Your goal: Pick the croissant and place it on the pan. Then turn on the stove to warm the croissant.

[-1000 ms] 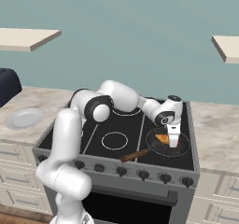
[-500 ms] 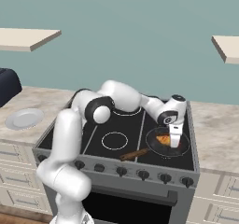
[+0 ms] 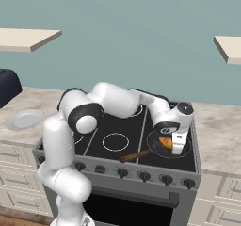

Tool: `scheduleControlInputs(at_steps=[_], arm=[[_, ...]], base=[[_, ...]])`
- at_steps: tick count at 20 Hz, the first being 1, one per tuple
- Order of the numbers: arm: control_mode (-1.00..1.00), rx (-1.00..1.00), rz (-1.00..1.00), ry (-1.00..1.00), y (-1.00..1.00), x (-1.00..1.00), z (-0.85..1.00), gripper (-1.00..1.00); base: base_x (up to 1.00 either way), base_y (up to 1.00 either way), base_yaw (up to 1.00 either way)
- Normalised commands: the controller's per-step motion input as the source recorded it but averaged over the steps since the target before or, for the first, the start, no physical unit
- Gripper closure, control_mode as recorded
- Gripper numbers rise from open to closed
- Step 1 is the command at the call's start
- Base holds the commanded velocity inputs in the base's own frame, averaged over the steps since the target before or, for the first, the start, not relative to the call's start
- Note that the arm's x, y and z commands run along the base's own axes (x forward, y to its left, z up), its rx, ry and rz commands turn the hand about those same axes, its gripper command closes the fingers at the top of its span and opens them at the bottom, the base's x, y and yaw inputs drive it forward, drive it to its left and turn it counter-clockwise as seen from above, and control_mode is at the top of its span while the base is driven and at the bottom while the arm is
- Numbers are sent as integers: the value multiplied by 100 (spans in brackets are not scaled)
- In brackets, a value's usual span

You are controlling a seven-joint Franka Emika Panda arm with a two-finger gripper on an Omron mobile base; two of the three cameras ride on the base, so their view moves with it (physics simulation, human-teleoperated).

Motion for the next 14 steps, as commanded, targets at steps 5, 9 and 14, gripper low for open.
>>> scheduleControlInputs(at_steps=[5, 9, 14], arm=[[-100, 0, -1, -25, 32, -21, 87, -100], [-100, 0, 0, -14, 17, -43, 83, -100], [-100, 0, -1, -3, 1, -66, 85, -100]], base=[[0, 0, 0], [0, 0, 0], [0, 0, 0]])
